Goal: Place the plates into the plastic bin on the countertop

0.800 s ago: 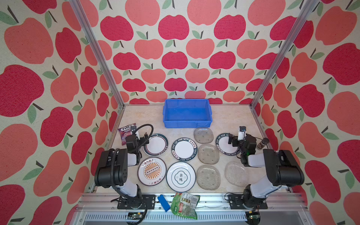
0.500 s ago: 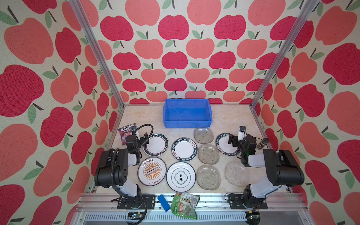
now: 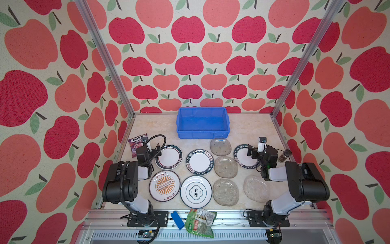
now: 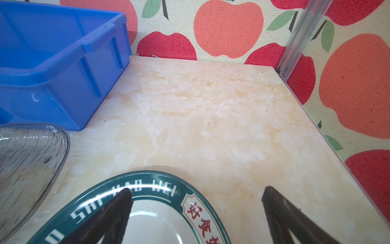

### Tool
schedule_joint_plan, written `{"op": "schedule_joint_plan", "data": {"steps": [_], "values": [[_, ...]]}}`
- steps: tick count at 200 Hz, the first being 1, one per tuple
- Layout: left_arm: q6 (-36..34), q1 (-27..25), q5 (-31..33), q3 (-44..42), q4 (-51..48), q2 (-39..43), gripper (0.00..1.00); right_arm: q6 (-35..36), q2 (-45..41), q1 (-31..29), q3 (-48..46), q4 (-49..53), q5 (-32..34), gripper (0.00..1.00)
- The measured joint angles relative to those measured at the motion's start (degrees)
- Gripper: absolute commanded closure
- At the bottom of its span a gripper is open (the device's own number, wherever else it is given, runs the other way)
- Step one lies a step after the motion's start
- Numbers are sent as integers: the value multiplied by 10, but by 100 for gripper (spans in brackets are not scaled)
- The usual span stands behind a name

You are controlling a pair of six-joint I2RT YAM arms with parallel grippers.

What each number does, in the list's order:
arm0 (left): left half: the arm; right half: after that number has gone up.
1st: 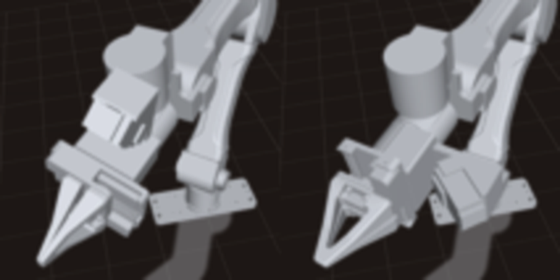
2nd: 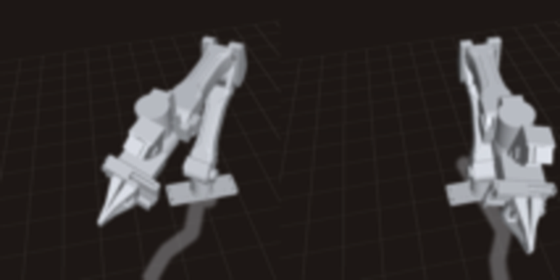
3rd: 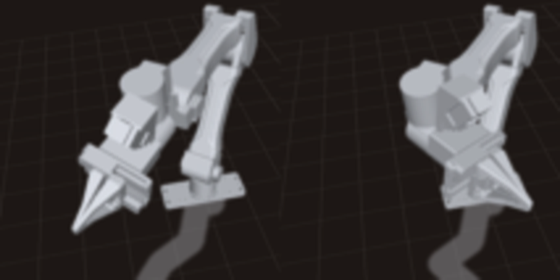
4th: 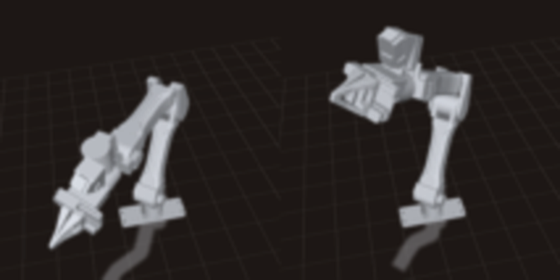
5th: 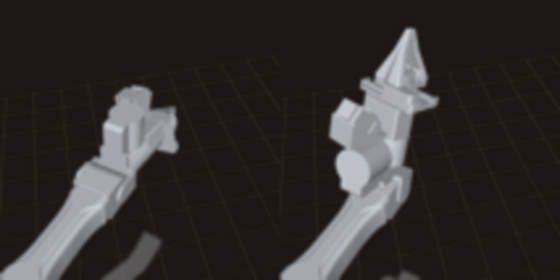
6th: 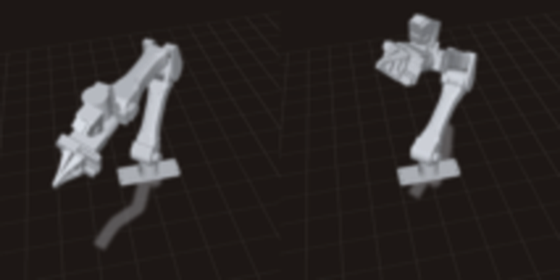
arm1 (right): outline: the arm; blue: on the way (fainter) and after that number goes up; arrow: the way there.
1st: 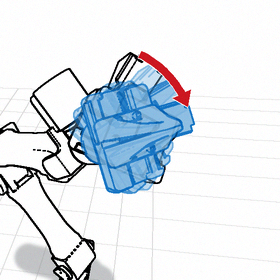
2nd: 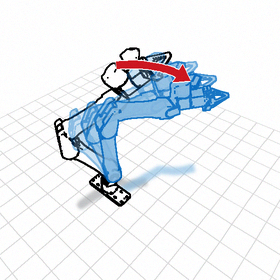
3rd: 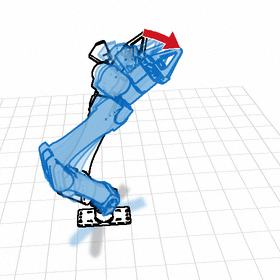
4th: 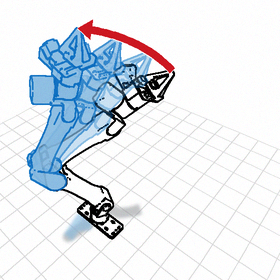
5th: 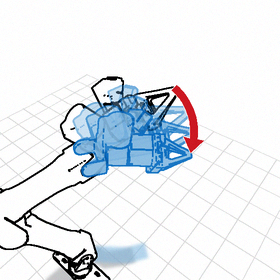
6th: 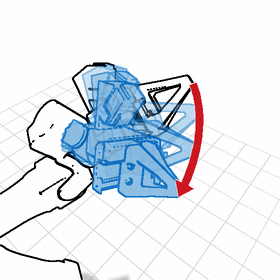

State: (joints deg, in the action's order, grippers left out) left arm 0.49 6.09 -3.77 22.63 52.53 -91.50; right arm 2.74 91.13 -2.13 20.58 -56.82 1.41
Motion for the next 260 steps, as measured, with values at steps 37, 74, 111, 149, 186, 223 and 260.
{"op": "schedule_joint_plan", "data": {"steps": [37, 74, 111, 149, 186, 223, 260], "values": [[0, 0, 0, 0, 0, 0, 1, 0, -1, -2, 0, 2, 5, 1], [1, -24, 81, 41, -122, 49, 1, 12, -76, -47, 3, 74, 104, 1], [41, -31, 150, 82, -194, 169, 1, 12, -209, -128, 80, 216, 259, 1], [131, -35, 202, 233, -439, 217, 1, -14, -279, -203, 132, 332, 336, 1], [187, -76, 145, 248, -569, 270, 0, -79, -254, -280, 216, 513, 307, 2], [252, -9, -26, 222, -623, 265, 24, -148, -176, -324, 355, 643, 198, 3], [292, 44, -130, 210, -618, 187, 25, -173, -85, -361, 469, 716, 108, 5]]}}
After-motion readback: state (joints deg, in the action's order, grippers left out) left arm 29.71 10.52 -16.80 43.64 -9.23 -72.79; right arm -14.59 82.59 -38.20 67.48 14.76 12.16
